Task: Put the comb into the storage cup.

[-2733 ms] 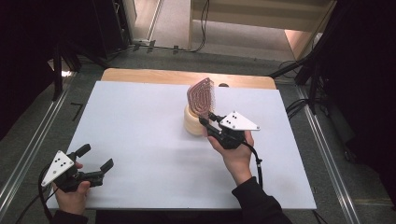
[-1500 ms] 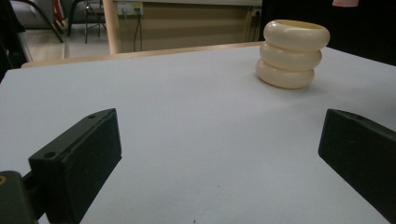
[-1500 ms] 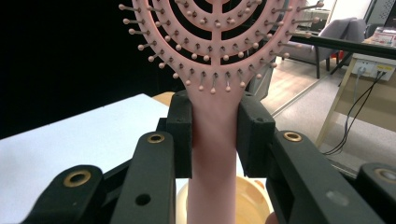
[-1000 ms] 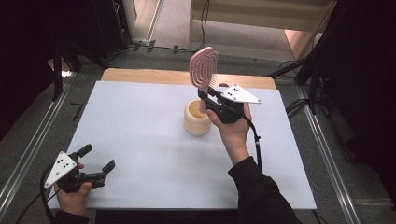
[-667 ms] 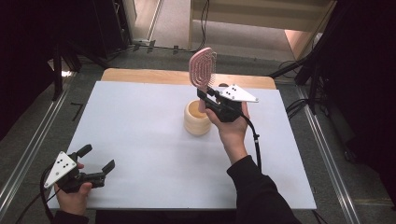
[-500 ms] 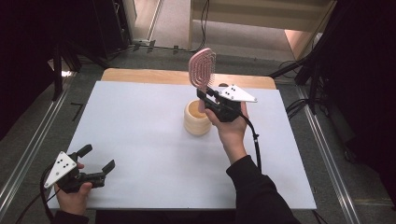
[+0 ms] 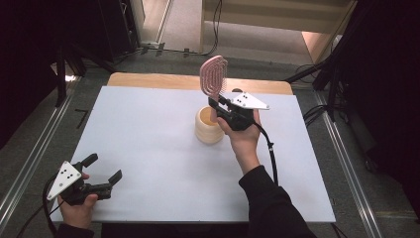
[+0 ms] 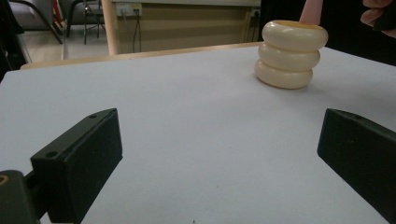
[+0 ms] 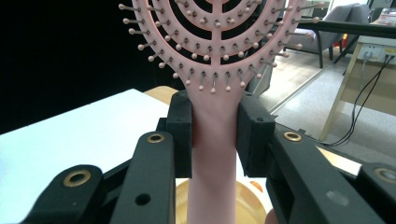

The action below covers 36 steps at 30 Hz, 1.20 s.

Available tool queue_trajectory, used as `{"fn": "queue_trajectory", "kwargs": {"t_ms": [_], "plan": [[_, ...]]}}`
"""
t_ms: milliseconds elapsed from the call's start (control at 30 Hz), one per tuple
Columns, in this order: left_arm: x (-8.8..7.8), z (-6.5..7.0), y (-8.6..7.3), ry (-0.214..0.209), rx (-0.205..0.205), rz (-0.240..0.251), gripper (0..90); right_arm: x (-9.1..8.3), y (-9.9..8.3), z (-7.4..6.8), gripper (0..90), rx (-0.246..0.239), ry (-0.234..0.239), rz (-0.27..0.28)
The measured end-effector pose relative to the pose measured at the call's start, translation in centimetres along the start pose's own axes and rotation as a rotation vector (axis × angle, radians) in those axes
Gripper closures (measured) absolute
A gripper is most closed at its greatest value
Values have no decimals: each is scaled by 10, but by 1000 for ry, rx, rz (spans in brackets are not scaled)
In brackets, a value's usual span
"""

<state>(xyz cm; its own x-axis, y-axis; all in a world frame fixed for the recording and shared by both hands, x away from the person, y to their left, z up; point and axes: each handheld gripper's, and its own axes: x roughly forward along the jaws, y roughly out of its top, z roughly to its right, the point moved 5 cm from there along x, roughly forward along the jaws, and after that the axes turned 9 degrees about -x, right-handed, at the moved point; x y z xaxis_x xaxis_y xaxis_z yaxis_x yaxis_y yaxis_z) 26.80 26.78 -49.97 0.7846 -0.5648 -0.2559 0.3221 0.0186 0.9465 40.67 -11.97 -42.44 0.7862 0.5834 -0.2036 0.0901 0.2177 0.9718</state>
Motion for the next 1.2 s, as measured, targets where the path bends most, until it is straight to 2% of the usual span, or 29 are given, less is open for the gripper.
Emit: {"fn": "queue_trajectory", "kwargs": {"t_ms": [200, 433, 1000, 1200], "plan": [[0, 0, 0, -1, 1, -1, 7, 4, -6, -1, 682, 3, 5, -13], [0, 0, 0, -2, 6, -4, 7, 8, -21, 2, 683, 41, 7, -36], [0, 0, 0, -4, 8, -6, 7, 18, -48, 0, 682, 86, 24, -105], [0, 0, 0, -3, 8, -6, 7, 19, -51, -1, 682, 107, 49, -133]]}}
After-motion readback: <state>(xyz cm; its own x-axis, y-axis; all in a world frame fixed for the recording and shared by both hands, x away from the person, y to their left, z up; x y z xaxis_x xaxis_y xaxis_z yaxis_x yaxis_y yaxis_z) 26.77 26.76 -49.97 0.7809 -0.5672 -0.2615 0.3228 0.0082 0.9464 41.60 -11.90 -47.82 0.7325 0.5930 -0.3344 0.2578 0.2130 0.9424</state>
